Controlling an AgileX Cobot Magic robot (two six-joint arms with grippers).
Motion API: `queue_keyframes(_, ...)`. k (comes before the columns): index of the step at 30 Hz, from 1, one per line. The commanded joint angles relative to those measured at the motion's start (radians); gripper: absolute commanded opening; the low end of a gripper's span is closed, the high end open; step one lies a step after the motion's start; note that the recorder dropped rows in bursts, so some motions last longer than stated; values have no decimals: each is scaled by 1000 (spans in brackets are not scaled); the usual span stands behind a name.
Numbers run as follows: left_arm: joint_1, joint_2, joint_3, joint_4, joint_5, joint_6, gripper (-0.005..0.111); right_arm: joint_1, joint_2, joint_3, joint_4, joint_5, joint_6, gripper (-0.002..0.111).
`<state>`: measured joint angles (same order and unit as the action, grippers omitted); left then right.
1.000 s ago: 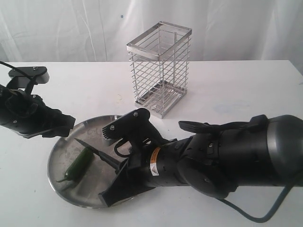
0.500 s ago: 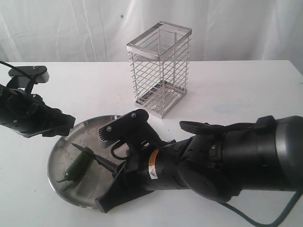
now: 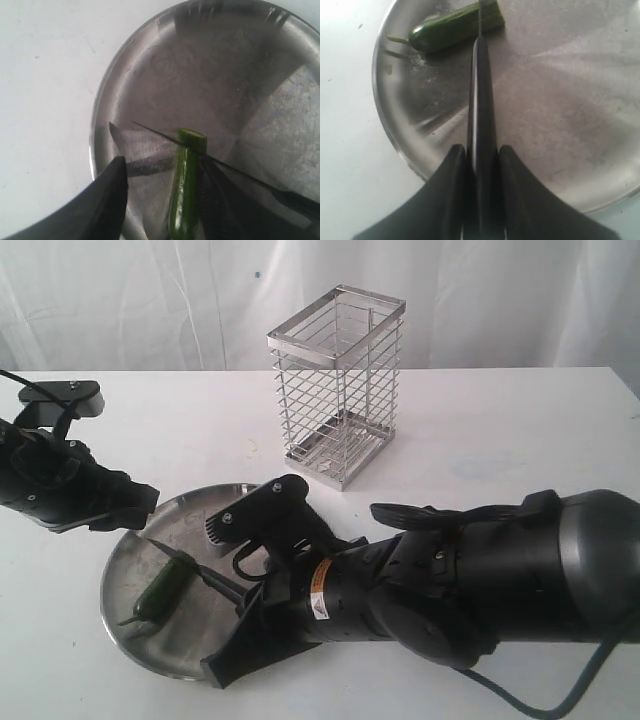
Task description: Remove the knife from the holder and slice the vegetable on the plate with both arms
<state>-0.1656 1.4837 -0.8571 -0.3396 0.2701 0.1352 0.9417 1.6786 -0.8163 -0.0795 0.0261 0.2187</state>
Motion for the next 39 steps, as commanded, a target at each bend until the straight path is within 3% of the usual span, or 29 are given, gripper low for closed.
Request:
queue_keyframes(1,4,-2,8,-11,13,0,48,-24,-2,0,-2,-13,-9,0)
queue_keyframes(39,4,-2,8,-11,7,0,48,0,-45,17,1,5,-7,0)
